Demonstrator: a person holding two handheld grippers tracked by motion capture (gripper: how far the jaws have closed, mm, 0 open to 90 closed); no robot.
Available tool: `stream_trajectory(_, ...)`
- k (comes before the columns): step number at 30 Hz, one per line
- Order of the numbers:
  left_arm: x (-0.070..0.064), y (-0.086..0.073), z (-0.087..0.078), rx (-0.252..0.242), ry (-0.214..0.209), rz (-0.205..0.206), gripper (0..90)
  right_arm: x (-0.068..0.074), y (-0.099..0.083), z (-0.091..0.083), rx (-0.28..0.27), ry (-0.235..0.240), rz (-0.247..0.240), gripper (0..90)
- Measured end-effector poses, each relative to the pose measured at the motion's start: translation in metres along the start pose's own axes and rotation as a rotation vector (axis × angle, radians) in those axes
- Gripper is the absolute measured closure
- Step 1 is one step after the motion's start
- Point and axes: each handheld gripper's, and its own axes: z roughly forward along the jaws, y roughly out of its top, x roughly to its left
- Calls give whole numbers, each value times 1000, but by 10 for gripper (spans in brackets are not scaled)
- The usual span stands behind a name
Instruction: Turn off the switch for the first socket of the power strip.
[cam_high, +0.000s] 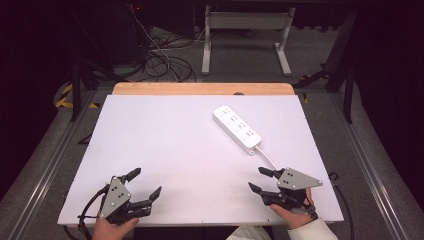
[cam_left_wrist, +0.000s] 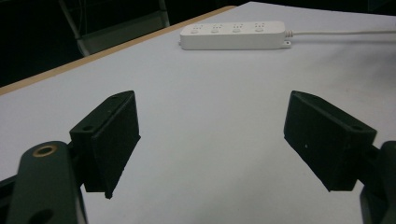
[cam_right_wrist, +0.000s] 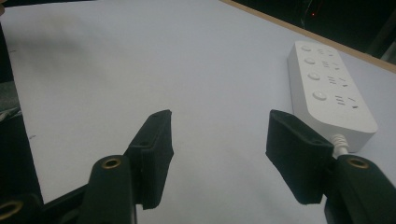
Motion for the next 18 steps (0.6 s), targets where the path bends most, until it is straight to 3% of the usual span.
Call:
stream_trajectory(6, 1, 1, -3, -18, -11, -30, 181, 0, 1, -1, 3, 0, 8, 394)
stream_trajectory(18, 1, 1, -5, -25, 9, -22, 182, 1, 4, -2, 1, 2, 6, 423)
